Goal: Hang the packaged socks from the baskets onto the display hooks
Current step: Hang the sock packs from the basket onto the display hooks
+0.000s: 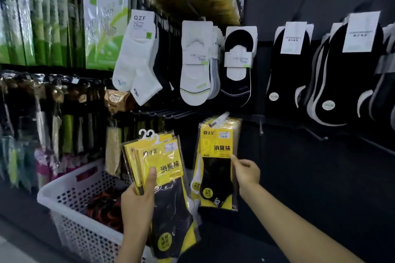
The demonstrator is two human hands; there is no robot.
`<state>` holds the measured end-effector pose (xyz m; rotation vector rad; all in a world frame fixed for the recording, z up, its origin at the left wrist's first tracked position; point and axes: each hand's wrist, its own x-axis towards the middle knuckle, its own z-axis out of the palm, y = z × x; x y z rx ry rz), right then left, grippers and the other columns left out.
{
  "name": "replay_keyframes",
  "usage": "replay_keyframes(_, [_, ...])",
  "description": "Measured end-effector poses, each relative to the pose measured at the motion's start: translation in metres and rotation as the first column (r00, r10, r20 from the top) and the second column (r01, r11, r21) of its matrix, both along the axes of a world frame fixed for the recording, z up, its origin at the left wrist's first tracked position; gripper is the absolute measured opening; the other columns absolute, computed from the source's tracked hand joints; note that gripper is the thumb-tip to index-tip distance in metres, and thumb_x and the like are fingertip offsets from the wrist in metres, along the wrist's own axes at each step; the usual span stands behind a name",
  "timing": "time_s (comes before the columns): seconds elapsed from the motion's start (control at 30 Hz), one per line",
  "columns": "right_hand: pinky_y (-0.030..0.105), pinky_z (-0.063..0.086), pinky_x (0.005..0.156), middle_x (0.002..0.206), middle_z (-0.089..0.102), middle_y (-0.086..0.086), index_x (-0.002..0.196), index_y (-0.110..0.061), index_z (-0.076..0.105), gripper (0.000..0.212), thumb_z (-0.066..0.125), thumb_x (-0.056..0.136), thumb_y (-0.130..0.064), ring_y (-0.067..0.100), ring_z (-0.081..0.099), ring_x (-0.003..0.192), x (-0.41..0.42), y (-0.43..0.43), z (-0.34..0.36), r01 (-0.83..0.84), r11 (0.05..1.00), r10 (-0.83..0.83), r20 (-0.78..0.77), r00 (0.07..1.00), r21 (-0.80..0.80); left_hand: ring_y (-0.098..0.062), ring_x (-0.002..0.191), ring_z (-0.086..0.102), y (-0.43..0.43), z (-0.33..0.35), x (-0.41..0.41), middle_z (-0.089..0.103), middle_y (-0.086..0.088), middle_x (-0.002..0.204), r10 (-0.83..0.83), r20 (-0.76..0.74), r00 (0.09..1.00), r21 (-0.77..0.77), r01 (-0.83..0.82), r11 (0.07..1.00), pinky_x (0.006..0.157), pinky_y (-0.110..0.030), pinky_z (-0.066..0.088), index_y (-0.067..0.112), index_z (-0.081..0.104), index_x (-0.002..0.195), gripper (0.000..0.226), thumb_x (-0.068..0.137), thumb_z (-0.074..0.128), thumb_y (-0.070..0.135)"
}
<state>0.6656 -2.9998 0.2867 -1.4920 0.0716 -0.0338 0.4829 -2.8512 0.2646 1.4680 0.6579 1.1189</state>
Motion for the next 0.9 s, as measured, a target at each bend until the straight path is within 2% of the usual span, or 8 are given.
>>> replay_keyframes(0.1, [0.020,0.042,0.062,0.105,0.064,0.010,0.104,-0.006,0.060,0.024,0.066,0.088,-0.022,0.010,0.055,0.077,-0.017,-0.011,-0.003,0.022,1.000,-0.020,0.085,0.996,-0.018,-0.005,0.028,0.027,-0.006,0.001,0.003,0.029,0.008,0.030,-0.066,0.008,0.998,0.013,0.065,0.998,0.032,-0.013,0.023,0.023,0.035,0.051,0.049,0.076,0.057,0.058])
replay_keyframes(0.3, [0.013,0.051,0.066,0.097,0.066,0.002,0.097,-0.019,0.064,0.019,0.062,0.087,-0.034,0.009,0.062,0.082,-0.073,-0.011,0.015,-0.417,0.902,0.432,0.278,0.858,-0.114,-0.005,0.030,0.024,-0.020,0.002,0.011,0.024,0.009,0.034,-0.184,-0.018,0.983,0.004,0.184,0.983,0.036,-0.015,0.024,0.024,0.030,0.047,0.054,0.078,0.060,0.056])
replay_keyframes(0.4, [0.028,0.053,0.082,0.095,0.066,0.007,0.097,-0.009,0.065,0.029,0.074,0.078,-0.029,0.018,0.060,0.087,-0.088,-0.008,0.022,-0.456,0.876,0.482,0.331,0.811,-0.159,-0.003,0.032,0.033,-0.026,0.001,0.014,0.034,0.009,0.038,-0.274,0.002,0.962,-0.004,0.274,0.962,0.035,-0.010,0.027,0.023,0.044,0.043,0.050,0.074,0.061,0.059])
replay_keyframes(0.47, [0.039,0.052,0.090,0.092,0.065,0.014,0.091,-0.006,0.064,0.025,0.076,0.077,-0.023,0.025,0.061,0.088,-0.091,-0.008,0.025,-0.458,0.880,0.471,0.337,0.815,-0.122,-0.007,0.046,0.053,-0.029,0.002,0.016,0.056,0.004,0.050,-0.327,0.022,0.945,-0.051,0.328,0.943,0.046,-0.016,0.040,0.019,0.065,0.061,0.045,0.068,0.061,0.063])
replay_keyframes(0.53, [0.046,0.051,0.094,0.097,0.067,0.022,0.088,-0.004,0.064,0.025,0.075,0.078,-0.024,0.034,0.064,0.095,-0.091,-0.010,0.026,-0.478,0.873,0.483,0.322,0.815,-0.098,-0.006,0.055,0.058,-0.030,0.003,0.016,0.062,0.003,0.055,-0.332,0.015,0.943,-0.067,0.333,0.941,0.054,-0.024,0.043,0.020,0.070,0.069,0.048,0.062,0.061,0.067])
replay_keyframes(0.63, [0.038,0.057,0.085,0.097,0.072,0.014,0.093,-0.005,0.063,0.026,0.070,0.080,-0.027,0.026,0.069,0.091,-0.087,-0.015,0.020,-0.527,0.847,0.525,0.274,0.806,-0.073,-0.006,0.044,0.048,-0.030,0.006,0.012,0.049,0.007,0.045,-0.315,-0.007,0.949,-0.063,0.314,0.947,0.052,-0.027,0.039,0.020,0.056,0.055,0.051,0.065,0.054,0.070])
replay_keyframes(0.73, [0.025,0.057,0.066,0.086,0.075,0.005,0.098,-0.005,0.058,0.017,0.061,0.090,-0.020,0.016,0.071,0.078,-0.082,-0.020,0.011,-0.526,0.850,0.510,0.226,0.830,0.013,-0.007,0.035,0.024,-0.027,0.006,0.009,0.024,0.008,0.039,-0.254,0.003,0.967,-0.034,0.254,0.966,0.045,-0.025,0.023,0.019,0.026,0.049,0.058,0.073,0.046,0.068])
replay_keyframes(0.9, [0.045,0.055,0.088,0.091,0.075,0.009,0.103,-0.005,0.063,0.017,0.062,0.090,-0.016,0.026,0.071,0.091,-0.070,-0.023,0.012,-0.361,0.925,0.333,0.206,0.920,0.118,-0.005,0.033,0.018,-0.010,0.003,0.002,0.018,0.011,0.037,-0.141,-0.004,0.990,0.093,0.141,0.986,0.038,-0.018,0.018,0.021,0.020,0.052,0.055,0.080,0.047,0.060])
